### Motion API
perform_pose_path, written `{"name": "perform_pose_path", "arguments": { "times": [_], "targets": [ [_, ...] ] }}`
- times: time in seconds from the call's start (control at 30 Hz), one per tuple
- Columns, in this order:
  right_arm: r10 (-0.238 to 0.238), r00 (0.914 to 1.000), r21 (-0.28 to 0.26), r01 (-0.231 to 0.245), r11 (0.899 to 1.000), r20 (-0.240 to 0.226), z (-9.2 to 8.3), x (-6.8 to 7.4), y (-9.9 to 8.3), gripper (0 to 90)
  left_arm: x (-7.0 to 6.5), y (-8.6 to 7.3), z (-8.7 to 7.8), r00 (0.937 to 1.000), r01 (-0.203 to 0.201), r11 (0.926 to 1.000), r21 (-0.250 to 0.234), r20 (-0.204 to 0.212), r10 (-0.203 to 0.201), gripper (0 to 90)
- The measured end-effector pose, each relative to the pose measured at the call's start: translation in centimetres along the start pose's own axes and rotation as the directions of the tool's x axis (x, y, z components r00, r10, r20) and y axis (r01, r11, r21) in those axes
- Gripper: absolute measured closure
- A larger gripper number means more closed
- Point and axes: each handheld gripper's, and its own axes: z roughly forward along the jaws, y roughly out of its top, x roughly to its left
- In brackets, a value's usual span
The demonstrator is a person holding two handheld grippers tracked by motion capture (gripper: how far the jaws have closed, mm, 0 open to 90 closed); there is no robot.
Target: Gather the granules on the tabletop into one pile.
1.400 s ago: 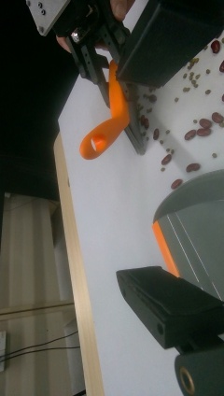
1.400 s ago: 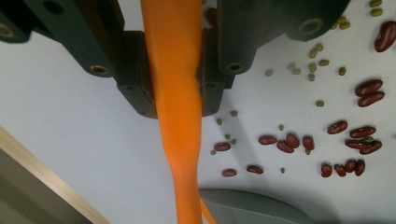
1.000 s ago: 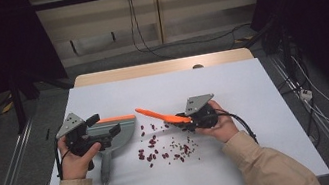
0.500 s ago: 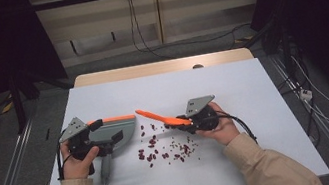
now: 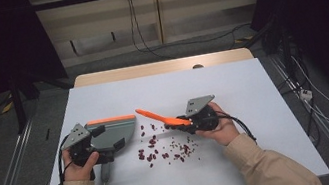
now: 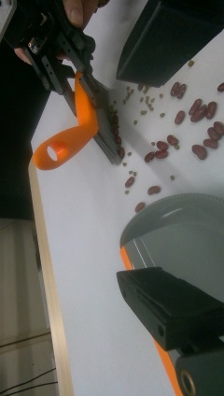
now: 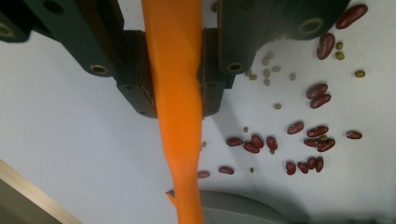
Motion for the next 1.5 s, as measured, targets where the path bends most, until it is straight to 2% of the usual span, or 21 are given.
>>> {"name": "perform_pose_path", "arguments": {
  "times": [0.33, 0.47, 0.57, 0.73, 0.87, 0.93, 1.03, 1.1, 1.17, 1.3, 1.4, 1.5],
  "targets": [
    [-0.009, 0.9995, 0.004, 0.009, 1.000, -0.032, -0.3, 0.9, 0.3, 70.4, 0.0, -0.4, -0.5, 1.0000, 0.005, 1.0000, 0.002, -0.007, -0.005, 4.9],
    [-0.015, 0.9994, -0.001, 0.015, 1.000, -0.030, -0.5, 0.9, 0.4, 70.8, 0.0, -0.4, -0.6, 0.9999, 0.008, 1.0000, 0.001, -0.008, -0.008, 4.9],
    [-0.012, 0.9993, -0.035, 0.011, 0.999, -0.034, -0.9, 0.6, 0.9, 71.1, 0.0, -0.4, -0.6, 0.9999, 0.007, 1.0000, -0.001, -0.008, -0.007, 4.9],
    [-0.006, 1.0000, -0.076, 0.006, 0.997, 0.000, -1.3, -1.1, 2.3, 71.2, 0.0, -0.4, -0.6, 0.9999, 0.013, 0.9999, 0.000, -0.007, -0.013, 4.9],
    [-0.017, 0.9997, -0.074, 0.018, 0.997, 0.019, 0.1, -2.8, 3.0, 71.2, 0.0, -0.4, -0.7, 0.9999, 0.014, 0.9999, -0.001, -0.008, -0.014, 4.9],
    [-0.008, 0.9999, -0.085, 0.009, 0.996, 0.007, 1.1, -3.5, 3.2, 71.2, 0.1, -0.4, -0.8, 0.9998, 0.016, 0.9999, -0.004, -0.009, -0.016, 4.9],
    [-0.030, 0.9995, -0.083, 0.030, 0.996, 0.006, 2.8, -4.0, 3.6, 71.2, 0.3, -0.5, -0.9, 0.9996, 0.023, 0.9997, -0.007, -0.016, -0.023, 4.9],
    [-0.075, 0.9972, -0.088, 0.075, 0.993, -0.001, 4.0, -4.3, 3.7, 71.2, 0.4, -0.6, -1.0, 0.9997, 0.018, 0.9998, 0.000, -0.018, -0.018, 4.9],
    [-0.087, 0.9962, -0.080, 0.087, 0.993, -0.001, 5.0, -4.5, 4.0, 71.2, 0.4, -0.6, -1.0, 0.9996, 0.020, 0.9998, 0.003, -0.021, -0.020, 4.9],
    [-0.122, 0.9920, -0.102, 0.119, 0.988, -0.030, 6.4, -4.6, 4.4, 71.2, 0.5, -0.7, -1.2, 0.9993, 0.026, 0.9996, 0.005, -0.026, -0.026, 4.9],
    [-0.174, 0.9840, -0.083, 0.170, 0.982, -0.039, 7.3, -4.2, 4.8, 71.2, 0.7, -0.8, -1.3, 0.9992, 0.029, 0.9996, 0.005, -0.029, -0.028, 4.9],
    [-0.187, 0.9791, -0.086, 0.180, 0.980, -0.079, 8.0, -3.5, 4.9, 71.1, 0.7, -0.9, -1.5, 0.9992, 0.027, 0.9996, 0.008, -0.030, -0.027, 4.9]
  ]
}}
